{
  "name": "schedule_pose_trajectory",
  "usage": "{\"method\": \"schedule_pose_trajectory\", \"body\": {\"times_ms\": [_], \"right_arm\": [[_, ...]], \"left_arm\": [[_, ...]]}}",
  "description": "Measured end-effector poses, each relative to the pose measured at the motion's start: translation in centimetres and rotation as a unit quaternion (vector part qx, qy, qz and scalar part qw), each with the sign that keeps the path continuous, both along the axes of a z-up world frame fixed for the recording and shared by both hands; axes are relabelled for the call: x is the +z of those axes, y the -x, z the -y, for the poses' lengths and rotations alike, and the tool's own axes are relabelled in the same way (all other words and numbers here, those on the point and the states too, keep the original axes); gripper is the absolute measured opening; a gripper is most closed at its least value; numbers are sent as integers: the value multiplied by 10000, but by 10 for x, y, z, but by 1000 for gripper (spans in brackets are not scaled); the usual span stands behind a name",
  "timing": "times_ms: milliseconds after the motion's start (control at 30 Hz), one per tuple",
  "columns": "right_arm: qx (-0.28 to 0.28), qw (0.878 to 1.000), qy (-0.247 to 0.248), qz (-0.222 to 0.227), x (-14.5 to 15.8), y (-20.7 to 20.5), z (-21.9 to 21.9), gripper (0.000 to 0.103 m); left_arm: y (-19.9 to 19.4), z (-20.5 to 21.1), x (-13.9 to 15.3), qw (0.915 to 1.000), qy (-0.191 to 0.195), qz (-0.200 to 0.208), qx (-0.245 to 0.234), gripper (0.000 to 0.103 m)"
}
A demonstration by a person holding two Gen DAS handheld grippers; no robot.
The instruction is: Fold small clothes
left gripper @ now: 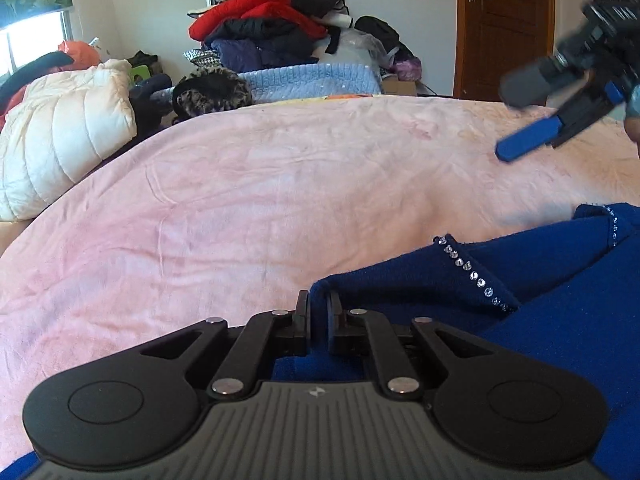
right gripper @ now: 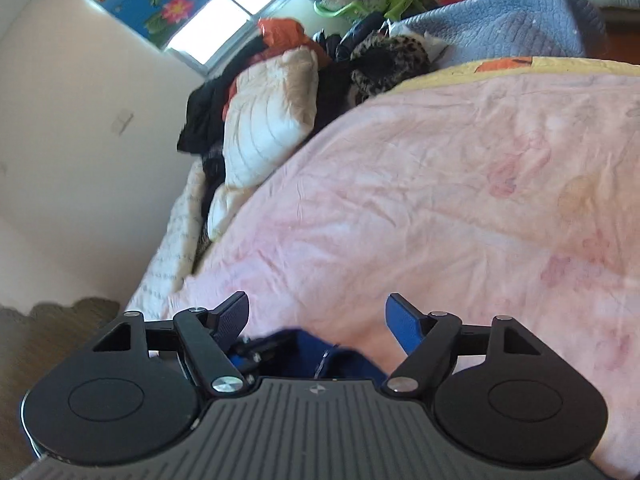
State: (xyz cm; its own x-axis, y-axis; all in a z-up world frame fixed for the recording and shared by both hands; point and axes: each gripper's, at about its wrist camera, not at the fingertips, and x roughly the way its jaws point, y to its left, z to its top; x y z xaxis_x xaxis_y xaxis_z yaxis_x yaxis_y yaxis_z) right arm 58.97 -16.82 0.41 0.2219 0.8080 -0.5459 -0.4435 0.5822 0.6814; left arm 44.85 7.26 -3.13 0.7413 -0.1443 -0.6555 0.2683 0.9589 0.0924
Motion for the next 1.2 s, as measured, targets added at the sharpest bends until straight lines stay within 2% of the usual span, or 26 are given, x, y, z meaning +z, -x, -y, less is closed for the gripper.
{"method": "schedule_pose_trajectory", "body": {"times_ms": [67,100,167,200,233,300,367,400,433,467,500,533,567,600,633,667,700,733,800,867,933,967,1000,1067,1133,1200], "right_arm": [[544,9984,135,-22,-12,16,-14,74],[830,9962,169,-211,-23,25,-25,74],[891,9943,389,-435,-43,26,-34,70],[669,9953,557,-431,-51,25,-33,69],[328,9979,405,-389,-55,21,-26,51],[-674,9959,139,-591,-54,14,-9,51],[-797,9961,-87,-370,-44,20,-11,64],[-526,9975,-218,-411,-42,23,-19,69],[-242,9981,-246,-506,-43,26,-28,76],[-109,9988,-77,-481,-46,27,-37,75],[-120,9990,335,-275,-50,26,-44,74],[-244,9985,482,46,-53,21,-44,65],[-543,9975,458,-19,-56,14,-38,50],[-905,9946,238,-451,-58,5,-28,46],[-1253,9902,87,-616,-56,4,-22,47],[-1511,9877,116,-393,-48,9,-19,55],[-1594,9870,230,-14,-37,19,-22,59],[-1525,9877,270,222,-28,28,-25,65],[-1123,9930,47,366,-14,50,-34,65],[-766,9962,-306,281,-5,72,-38,70],[-501,9971,-508,254,3,96,-47,75],[-457,9970,-585,216,4,106,-50,76],[-390,9966,-720,33,3,115,-57,75],[-138,9904,-1131,-787,-11,127,-75,80],[19,9754,-1534,-1586,-29,143,-98,80],[110,9677,-1474,-2044,-41,158,-128,76]], "left_arm": [[1,1,2,10000,-12,-23,-51,8],[-1,1,1,9999,-63,-81,-45,8],[-4,2,-1,9997,-87,-202,61,9],[-3,0,1,9997,-43,-192,110,10],[0,-1,5,9997,42,-184,183,10],[6,-11,16,9986,401,-201,275,12],[16,-26,29,9958,775,-128,469,21],[22,-33,35,9945,871,-99,580,36],[30,-41,41,9931,942,-8,704,55],[41,-49,45,9913,1021,144,818,65],[52,-56,48,9893,1102,302,905,81],[64,-64,51,9873,1162,430,996,83],[75,-71,52,9858,1207,478,1067,83],[86,-78,54,9841,1255,516,1149,83],[99,-88,56,9804,1312,597,1340,83],[113,-99,57,9753,1401,677,1567,83],[127,-113,56,9684,1556,727,1812,83],[142,-133,56,9559,1821,724,2187,83],[172,-172,52,9175,2499,763,2997,83],[204,-215,40,8540,3350,744,3910,83],[226,-244,26,7929,4011,538,4556,83],[236,-252,19,7698,4254,464,4736,83],[241,-254,16,7628,4331,413,4784,83],[250,-246,15,7689,4289,468,4720,83],[258,-234,17,7705,4333,636,4632,83],[265,-226,19,7701,4411,764,4544,83]]}}
